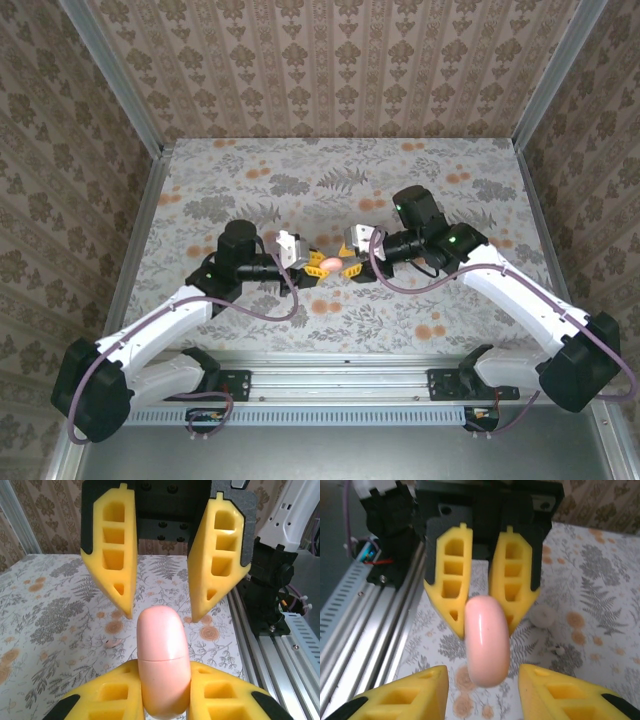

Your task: Insert the wireless bluetooth earbuds into the charging case

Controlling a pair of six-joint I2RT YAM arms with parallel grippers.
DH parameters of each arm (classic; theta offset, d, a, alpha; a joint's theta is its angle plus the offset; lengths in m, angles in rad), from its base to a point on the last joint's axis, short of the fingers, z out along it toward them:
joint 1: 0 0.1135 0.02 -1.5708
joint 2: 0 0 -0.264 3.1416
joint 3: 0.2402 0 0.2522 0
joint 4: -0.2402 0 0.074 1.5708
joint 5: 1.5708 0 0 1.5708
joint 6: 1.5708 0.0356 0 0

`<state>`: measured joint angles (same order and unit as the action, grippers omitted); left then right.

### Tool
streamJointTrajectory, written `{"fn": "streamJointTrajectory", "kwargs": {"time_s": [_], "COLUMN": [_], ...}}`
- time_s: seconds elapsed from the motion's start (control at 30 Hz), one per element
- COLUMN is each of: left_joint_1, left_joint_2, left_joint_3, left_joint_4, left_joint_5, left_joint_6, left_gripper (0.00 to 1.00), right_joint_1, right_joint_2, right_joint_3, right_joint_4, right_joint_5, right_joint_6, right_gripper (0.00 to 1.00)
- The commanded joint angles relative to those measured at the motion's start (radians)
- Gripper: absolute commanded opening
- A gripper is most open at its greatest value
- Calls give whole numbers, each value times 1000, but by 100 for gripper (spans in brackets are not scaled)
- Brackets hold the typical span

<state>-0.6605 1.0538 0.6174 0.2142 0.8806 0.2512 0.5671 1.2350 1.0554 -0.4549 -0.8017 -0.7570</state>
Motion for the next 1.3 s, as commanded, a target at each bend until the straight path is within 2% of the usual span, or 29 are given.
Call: {"fn": "streamJointTrajectory", "kwargs": {"time_s": [0.0,0.2,0.43,0.53,0.6,0.67,0.77,0.9,1.1,1.27], "left_joint_1": [-4,-5,-4,-5,-5,-5,-7,-15,-18,-24], "left_joint_2": [2,3,-6,-8,-12,-16,-20,-29,-22,-9], "left_joint_3": [-20,-24,-33,-38,-39,-39,-25,5,5,10], "left_joint_4": [85,111,146,157,158,154,94,-33,-40,-13], "left_joint_5": [47,55,60,60,56,46,25,-7,-3,5], "left_joint_6": [-39,-54,-76,-87,-90,-91,-58,28,36,16], "left_gripper": [17,17,17,17,18,23,39,53,53,51], "right_joint_1": [-1,-1,-2,-1,-1,-1,1,18,68,85], "right_joint_2": [-10,16,27,27,25,24,20,17,33,52], "right_joint_3": [-14,13,20,26,29,36,52,89,128,133], "right_joint_4": [72,69,50,46,42,33,1,-73,-152,-151], "right_joint_5": [-129,-169,-152,-154,-150,-133,-87,-23,86,97], "right_joint_6": [40,45,35,36,32,26,7,-40,-95,-106], "right_gripper": [42,40,40,33,23,17,16,16,16,16]}}
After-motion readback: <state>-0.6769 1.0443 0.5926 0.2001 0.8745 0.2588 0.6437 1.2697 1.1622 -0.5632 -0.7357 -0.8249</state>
